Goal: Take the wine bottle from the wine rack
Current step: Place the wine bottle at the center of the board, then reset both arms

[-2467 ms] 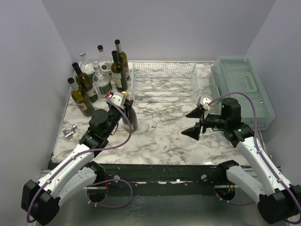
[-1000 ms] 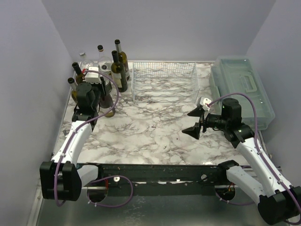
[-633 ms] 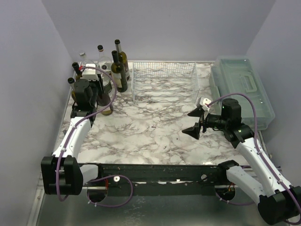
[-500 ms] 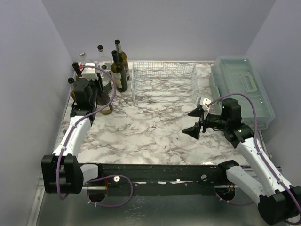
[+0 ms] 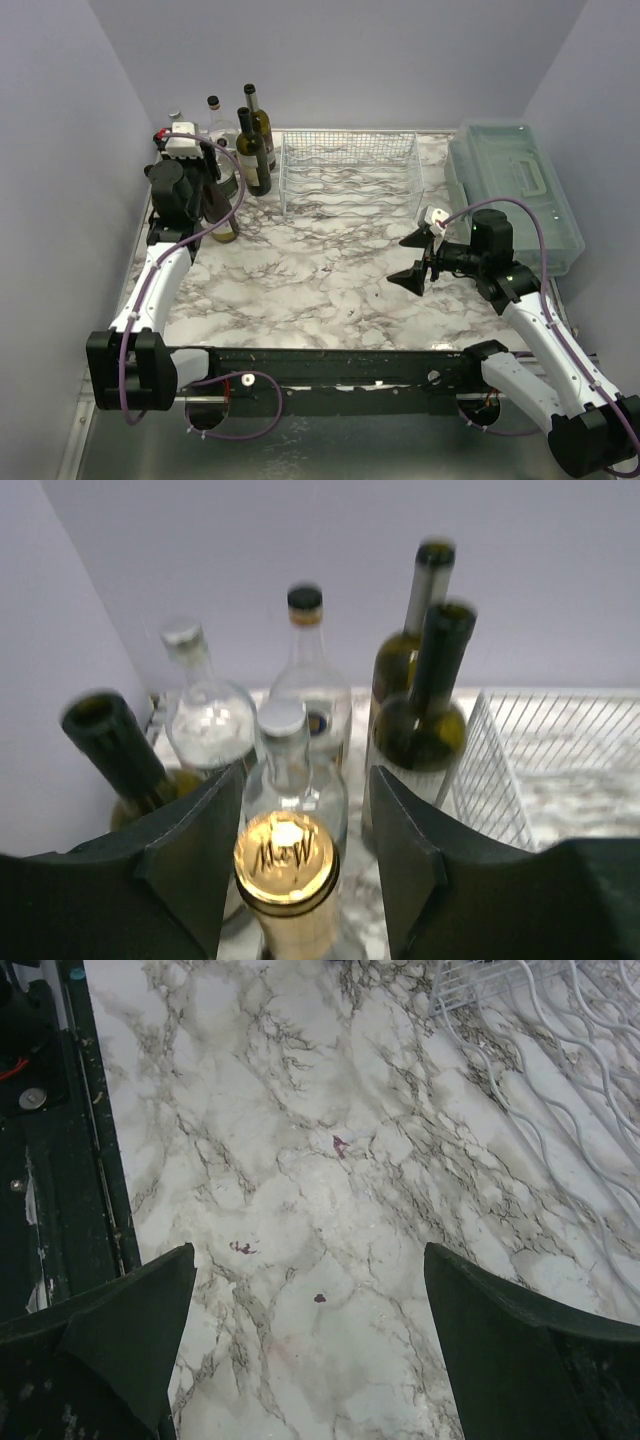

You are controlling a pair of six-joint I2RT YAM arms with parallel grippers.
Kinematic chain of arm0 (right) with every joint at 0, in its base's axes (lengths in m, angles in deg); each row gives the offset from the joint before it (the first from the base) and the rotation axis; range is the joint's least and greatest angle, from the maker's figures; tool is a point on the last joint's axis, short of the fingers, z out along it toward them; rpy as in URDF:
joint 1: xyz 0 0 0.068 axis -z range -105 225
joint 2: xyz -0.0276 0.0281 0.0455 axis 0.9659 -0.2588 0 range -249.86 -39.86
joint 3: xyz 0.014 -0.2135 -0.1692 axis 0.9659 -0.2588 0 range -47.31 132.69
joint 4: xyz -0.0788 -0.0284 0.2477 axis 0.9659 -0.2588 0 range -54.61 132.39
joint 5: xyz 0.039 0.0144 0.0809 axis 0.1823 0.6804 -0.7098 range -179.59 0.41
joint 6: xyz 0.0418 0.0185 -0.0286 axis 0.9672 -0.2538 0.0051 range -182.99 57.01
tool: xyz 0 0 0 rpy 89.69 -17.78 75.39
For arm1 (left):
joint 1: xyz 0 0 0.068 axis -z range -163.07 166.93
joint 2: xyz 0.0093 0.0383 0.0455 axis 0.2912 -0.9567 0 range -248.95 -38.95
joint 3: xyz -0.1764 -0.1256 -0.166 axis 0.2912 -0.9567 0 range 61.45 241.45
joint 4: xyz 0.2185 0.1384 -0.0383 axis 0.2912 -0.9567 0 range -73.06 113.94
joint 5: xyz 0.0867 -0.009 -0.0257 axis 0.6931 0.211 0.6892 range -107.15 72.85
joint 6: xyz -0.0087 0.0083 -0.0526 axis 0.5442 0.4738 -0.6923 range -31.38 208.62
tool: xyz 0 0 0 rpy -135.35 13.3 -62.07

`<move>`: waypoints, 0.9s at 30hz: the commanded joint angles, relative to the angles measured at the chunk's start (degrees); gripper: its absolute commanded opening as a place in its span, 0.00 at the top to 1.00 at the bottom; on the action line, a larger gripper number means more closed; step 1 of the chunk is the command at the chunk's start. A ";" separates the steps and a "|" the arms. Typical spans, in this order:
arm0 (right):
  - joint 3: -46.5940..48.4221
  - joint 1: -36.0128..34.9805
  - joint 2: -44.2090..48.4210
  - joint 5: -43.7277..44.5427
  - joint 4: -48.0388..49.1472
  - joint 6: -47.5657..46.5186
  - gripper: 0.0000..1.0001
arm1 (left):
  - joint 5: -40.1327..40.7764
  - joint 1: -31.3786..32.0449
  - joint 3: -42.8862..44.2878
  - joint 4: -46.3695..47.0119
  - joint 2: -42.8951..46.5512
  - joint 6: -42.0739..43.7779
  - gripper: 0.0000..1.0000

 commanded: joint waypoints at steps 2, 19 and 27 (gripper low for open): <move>-0.80 0.39 0.38 1.35 -0.02 -0.85 0.01 | 0.75 -0.31 4.86 10.17 2.88 -0.63 0.38; -0.69 0.53 0.61 3.00 -0.11 -1.48 0.01 | -5.18 -0.31 8.98 -4.49 14.66 -11.22 0.01; -0.21 2.01 0.88 3.33 -0.48 -1.16 0.01 | -12.56 -0.31 8.65 -18.33 23.90 -20.58 0.01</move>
